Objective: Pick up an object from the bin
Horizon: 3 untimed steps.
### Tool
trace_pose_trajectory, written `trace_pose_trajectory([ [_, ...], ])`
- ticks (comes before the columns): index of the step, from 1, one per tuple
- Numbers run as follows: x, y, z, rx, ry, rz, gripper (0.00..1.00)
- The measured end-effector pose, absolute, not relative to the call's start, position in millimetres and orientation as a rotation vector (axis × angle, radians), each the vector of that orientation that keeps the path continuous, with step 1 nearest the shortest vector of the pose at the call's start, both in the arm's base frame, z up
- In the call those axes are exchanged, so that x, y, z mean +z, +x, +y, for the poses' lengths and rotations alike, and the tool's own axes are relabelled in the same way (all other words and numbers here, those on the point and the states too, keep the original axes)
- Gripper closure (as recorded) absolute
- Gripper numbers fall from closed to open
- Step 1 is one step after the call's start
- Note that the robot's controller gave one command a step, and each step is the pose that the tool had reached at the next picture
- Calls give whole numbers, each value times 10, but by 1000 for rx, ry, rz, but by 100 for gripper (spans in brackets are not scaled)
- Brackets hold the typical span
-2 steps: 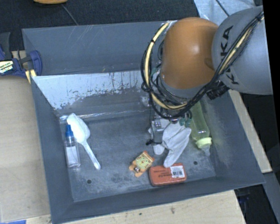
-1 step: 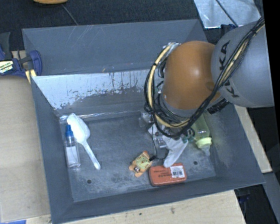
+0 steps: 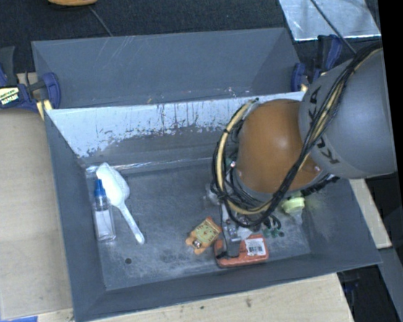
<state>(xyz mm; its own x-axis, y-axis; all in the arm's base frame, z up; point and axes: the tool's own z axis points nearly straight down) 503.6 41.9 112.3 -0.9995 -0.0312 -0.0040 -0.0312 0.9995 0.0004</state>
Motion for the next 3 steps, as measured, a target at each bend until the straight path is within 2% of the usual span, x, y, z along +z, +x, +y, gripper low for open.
trace_pose_trajectory([
  [1, 830, 4952, 533, -1, -171, 3137, 0],
  [2, 718, 4884, 706, 2, 119, 3131, 100],
  [3, 718, 4884, 706, 3, 119, 3131, 100],
])
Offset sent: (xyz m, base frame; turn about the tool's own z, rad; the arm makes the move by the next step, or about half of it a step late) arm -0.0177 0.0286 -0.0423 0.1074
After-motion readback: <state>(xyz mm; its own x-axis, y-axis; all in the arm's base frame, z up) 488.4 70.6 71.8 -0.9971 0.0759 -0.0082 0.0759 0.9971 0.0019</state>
